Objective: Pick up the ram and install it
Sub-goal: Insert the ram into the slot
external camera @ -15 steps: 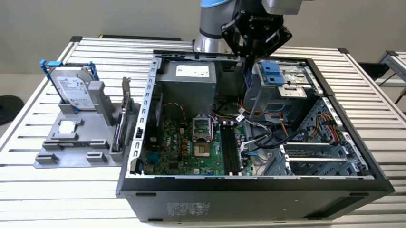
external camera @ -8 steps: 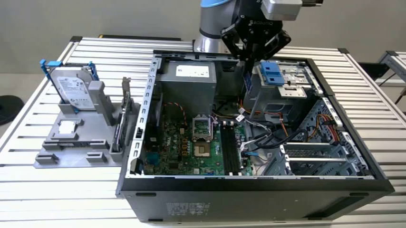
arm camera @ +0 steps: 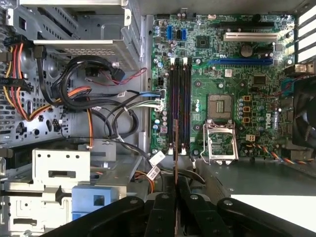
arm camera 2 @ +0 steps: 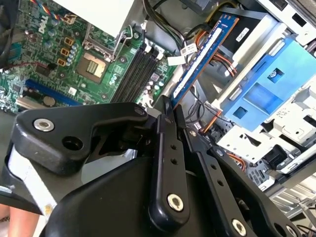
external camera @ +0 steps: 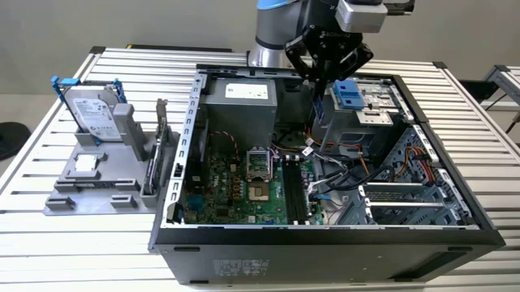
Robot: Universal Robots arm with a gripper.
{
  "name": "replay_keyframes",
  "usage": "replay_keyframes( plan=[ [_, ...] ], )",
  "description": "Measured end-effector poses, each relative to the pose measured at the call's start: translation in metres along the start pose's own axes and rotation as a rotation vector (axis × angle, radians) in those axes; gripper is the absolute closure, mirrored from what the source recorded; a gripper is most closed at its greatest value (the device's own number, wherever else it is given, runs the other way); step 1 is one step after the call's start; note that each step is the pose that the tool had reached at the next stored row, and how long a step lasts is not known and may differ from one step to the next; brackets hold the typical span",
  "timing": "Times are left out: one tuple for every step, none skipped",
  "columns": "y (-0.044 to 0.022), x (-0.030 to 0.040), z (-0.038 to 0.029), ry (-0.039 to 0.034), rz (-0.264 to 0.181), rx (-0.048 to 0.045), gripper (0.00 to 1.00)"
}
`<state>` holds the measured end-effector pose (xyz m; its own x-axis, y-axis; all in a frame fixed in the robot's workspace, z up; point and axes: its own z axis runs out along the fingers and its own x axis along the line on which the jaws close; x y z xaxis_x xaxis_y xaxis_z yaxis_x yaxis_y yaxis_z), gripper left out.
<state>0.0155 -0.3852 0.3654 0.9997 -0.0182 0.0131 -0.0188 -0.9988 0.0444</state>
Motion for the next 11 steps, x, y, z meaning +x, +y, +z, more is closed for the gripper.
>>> replay_keyframes(
  plan=[
    [0.0000,0.0003,0.0010,0.0000,0.000,-0.0001,1.00],
    [-0.0001,0.0007,0.0021,0.0000,0.000,-0.0003,1.00],
    [-0.0002,0.0009,0.0032,0.0000,0.000,-0.0004,1.00],
    [-0.0002,0.0011,0.0043,0.0000,0.000,-0.0009,1.00],
    [-0.0003,0.0012,0.0054,0.0000,0.000,-0.0014,1.00],
    [-0.0003,0.0014,0.0064,0.0000,0.000,-0.0022,1.00],
    [-0.0004,0.0015,0.0075,0.0000,0.000,-0.0029,1.00],
    [-0.0004,0.0017,0.0085,0.0000,0.000,-0.0038,1.00],
    [-0.0005,0.0018,0.0096,0.0001,0.000,-0.0046,1.00],
    [-0.0005,0.0019,0.0105,0.0001,0.000,-0.0055,1.00],
    [-0.0006,0.0020,0.0115,0.0001,0.000,-0.0064,1.00]
  ],
)
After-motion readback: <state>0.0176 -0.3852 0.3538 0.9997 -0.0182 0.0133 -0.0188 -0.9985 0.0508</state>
